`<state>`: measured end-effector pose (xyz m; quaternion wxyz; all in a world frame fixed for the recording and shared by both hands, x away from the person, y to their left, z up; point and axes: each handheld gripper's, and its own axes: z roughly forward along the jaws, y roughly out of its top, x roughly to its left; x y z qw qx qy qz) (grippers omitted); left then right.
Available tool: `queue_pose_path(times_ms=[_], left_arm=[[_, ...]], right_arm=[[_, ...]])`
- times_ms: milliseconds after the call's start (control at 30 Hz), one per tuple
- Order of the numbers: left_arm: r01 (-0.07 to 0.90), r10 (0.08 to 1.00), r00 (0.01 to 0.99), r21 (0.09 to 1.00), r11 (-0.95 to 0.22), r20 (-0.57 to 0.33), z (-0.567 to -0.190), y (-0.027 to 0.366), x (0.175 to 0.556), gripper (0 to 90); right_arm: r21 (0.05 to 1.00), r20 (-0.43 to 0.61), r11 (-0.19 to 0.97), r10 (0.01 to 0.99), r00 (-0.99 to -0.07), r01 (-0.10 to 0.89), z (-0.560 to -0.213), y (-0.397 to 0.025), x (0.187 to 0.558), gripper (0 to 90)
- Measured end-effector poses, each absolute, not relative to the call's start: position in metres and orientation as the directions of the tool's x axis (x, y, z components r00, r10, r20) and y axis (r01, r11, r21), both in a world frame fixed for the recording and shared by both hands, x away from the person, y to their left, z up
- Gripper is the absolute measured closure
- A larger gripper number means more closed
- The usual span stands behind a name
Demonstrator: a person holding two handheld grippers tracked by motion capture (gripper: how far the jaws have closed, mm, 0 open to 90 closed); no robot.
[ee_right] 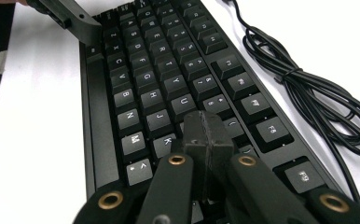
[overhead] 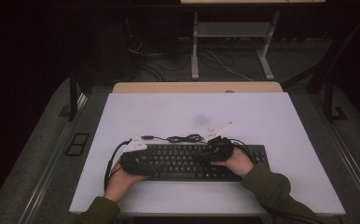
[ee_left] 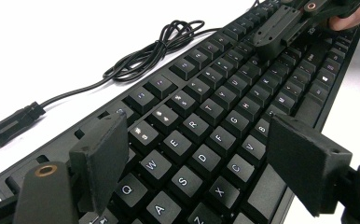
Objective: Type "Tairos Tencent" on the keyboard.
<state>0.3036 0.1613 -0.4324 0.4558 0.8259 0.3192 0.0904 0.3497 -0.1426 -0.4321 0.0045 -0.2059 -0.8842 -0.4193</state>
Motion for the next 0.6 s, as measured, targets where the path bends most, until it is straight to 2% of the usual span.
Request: queue_pose_path(times_ms=[600], left_arm=[[0.444,0.607,0.782,0.809,-0.386,-0.140,-0.4329,0.1607,0.3038,20.2]], right_arm=[[0.719,0.171,0.585,0.373,-0.912,0.374,-0.4362,-0.1406,0.3503,89.4]])
